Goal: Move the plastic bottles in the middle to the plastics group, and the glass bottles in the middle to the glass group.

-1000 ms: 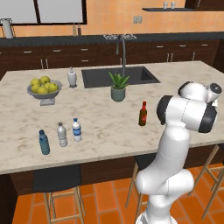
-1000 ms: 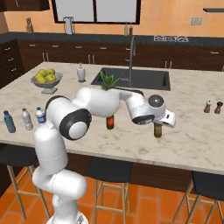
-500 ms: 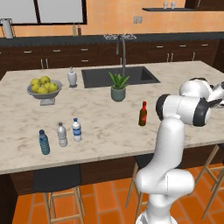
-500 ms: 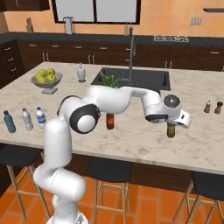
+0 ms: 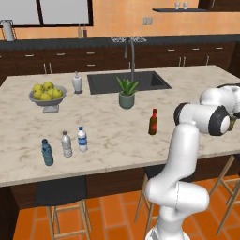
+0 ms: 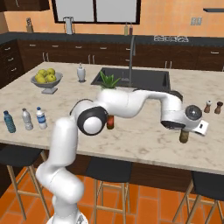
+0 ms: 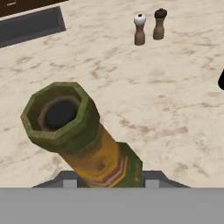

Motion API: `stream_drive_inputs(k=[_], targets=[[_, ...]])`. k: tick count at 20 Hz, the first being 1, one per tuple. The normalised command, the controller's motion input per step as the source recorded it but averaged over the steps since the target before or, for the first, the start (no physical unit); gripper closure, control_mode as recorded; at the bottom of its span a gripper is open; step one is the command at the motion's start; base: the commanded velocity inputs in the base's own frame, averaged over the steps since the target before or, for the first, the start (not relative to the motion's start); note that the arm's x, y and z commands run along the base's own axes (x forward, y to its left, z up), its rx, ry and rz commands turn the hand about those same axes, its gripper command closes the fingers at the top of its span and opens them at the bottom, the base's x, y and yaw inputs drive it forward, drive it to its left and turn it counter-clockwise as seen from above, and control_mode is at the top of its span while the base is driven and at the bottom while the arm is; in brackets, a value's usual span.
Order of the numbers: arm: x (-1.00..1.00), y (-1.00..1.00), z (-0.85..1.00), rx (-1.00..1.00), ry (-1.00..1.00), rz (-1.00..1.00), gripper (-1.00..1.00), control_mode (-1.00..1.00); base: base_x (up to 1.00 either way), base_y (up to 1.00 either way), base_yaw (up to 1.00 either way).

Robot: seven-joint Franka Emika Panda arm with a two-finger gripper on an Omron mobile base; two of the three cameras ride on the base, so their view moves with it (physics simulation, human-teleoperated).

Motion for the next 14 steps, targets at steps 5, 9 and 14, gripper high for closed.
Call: stream_drive_inputs(k=[5,9,14], targets=[[-0.03,-0.17,-0.04,-0.02,-0.05,0.00,1.00,-1.00,0.00,0.00,0.00],[0.00,-0.42,0.00,0.00,-0.08,0.00,1.00,-1.00,0.00,0.00,0.00],[0.00,-0.47,-0.01,-0.01,-0.02,-0.02,1.00,-1.00,0.00,0.00,0.00]])
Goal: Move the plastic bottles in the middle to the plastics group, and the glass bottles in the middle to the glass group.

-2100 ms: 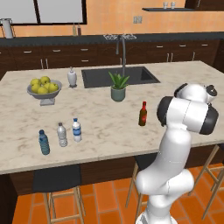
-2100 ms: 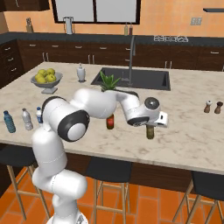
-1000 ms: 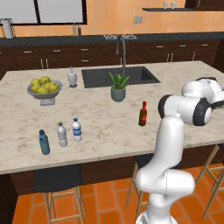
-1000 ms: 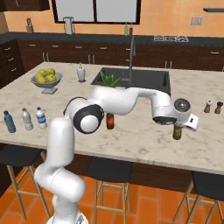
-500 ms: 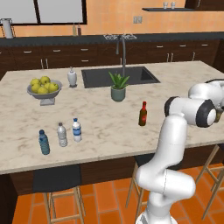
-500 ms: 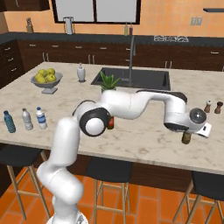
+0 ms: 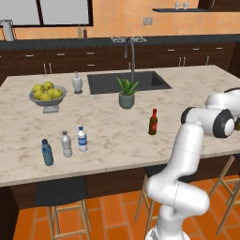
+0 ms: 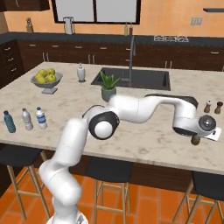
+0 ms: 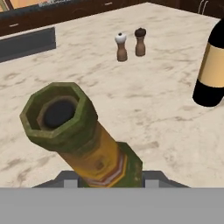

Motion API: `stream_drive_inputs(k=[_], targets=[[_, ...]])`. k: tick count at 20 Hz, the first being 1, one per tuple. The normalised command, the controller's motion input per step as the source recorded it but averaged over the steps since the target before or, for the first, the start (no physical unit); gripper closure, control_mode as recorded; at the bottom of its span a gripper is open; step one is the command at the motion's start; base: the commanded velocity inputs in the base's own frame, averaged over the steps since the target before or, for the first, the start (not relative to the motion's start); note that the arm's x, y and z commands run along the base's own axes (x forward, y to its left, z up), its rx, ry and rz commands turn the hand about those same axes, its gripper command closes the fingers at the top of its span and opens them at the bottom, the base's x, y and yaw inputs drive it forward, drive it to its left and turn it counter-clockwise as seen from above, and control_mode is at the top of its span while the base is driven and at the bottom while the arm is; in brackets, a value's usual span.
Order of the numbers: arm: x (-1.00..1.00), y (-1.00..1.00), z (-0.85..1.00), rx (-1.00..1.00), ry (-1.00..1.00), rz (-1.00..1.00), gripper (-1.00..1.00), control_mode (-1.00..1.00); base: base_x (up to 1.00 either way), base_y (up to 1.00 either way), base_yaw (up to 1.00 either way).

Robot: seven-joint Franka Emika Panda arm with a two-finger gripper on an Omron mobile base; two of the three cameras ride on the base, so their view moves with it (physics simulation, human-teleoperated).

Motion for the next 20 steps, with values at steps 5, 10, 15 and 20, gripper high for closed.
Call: stream_drive_inputs(k=[5,10,15,20], targets=[[0.00,-0.19,-0.15,-0.07,0.00,0.00,1.00,-1.00,0.00,0.00,0.00],[0.00,-0.01,-0.12,-0.08,0.00,-0.01,1.00,-1.00,0.00,0.00,0.00],[0.01,0.00,-0.02,-0.10,0.00,-0.04,1.00,-1.00,0.00,0.00,0.00],[0.16,-0.06,-0.01,-0.08,0.00,-0.10,1.00,-1.00,0.00,0.00,0.00]])
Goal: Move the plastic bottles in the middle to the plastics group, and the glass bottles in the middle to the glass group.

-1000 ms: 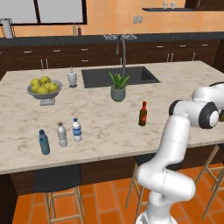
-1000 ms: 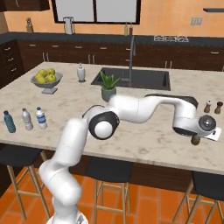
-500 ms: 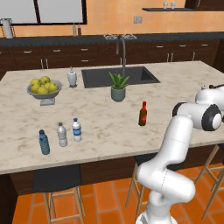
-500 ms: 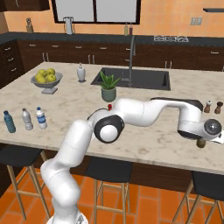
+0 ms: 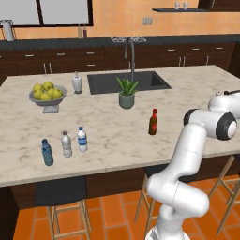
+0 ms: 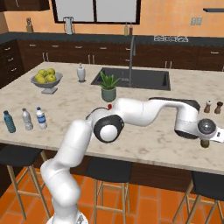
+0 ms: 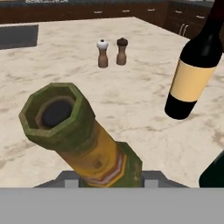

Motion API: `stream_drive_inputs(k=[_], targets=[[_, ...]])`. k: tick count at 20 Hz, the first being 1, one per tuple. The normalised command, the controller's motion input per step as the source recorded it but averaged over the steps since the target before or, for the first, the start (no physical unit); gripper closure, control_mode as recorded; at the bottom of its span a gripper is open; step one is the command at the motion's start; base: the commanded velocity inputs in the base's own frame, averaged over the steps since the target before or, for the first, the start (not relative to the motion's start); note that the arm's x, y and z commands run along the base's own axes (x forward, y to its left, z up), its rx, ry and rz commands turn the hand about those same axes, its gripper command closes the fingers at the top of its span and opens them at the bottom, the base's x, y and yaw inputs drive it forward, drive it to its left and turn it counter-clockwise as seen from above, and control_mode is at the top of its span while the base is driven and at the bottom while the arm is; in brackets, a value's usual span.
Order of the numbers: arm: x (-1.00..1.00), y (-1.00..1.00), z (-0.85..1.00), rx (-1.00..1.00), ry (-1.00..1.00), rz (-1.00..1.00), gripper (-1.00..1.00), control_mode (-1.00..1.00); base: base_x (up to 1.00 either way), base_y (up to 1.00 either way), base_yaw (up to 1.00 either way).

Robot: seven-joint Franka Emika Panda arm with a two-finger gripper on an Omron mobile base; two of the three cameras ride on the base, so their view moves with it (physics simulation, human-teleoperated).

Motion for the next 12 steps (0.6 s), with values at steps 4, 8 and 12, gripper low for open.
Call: stream_drive_inputs(k=[4,8,12], targets=[[0.14,-0.47,-0.01,0.16,0.04,-0.05,1.00,-1.00,0.00,0.00,0.00],[0.05,-0.38,-0.01,0.12,0.03,-0.04,1.00,-1.00,0.00,0.00,0.00],[0.00,-0.20,0.00,0.12,0.00,0.00,1.00,-1.00,0.00,0.00,0.00]])
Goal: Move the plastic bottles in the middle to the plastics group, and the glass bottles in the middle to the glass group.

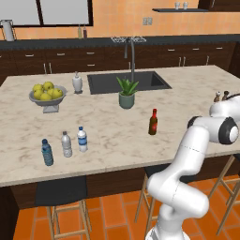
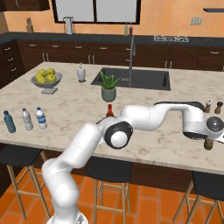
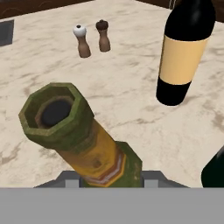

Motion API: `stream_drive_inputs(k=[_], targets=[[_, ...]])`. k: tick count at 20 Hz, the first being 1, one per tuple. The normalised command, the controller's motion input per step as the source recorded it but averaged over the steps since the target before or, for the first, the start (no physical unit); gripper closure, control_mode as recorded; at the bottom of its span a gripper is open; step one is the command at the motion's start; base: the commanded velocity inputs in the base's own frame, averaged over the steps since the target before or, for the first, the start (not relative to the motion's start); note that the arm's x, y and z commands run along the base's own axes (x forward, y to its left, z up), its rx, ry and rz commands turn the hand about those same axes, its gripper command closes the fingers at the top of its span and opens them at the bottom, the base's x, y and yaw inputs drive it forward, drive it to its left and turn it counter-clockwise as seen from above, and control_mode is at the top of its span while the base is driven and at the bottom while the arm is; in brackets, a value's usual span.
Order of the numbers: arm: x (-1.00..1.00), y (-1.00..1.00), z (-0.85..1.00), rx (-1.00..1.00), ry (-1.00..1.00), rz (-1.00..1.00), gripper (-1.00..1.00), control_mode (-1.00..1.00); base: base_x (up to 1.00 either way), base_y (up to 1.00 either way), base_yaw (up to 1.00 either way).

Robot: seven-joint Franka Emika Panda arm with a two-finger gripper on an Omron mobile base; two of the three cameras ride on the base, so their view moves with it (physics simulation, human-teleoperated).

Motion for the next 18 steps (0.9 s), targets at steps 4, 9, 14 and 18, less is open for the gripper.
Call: stream_drive_inputs(k=[4,9,14,18], targets=[[-0.08,0.15,-0.19,0.05,-0.05,0.00,1.00,-1.00,0.00,0.00,0.00],[-0.10,0.12,-0.20,0.01,-0.03,0.00,1.00,-1.00,0.00,0.00,0.00],[0.00,0.14,-0.14,0.00,0.00,0.00,1.00,-1.00,0.00,0.00,0.00],[0.00,0.13,-0.10,0.00,-0.01,0.00,1.00,-1.00,0.00,0.00,0.00]])
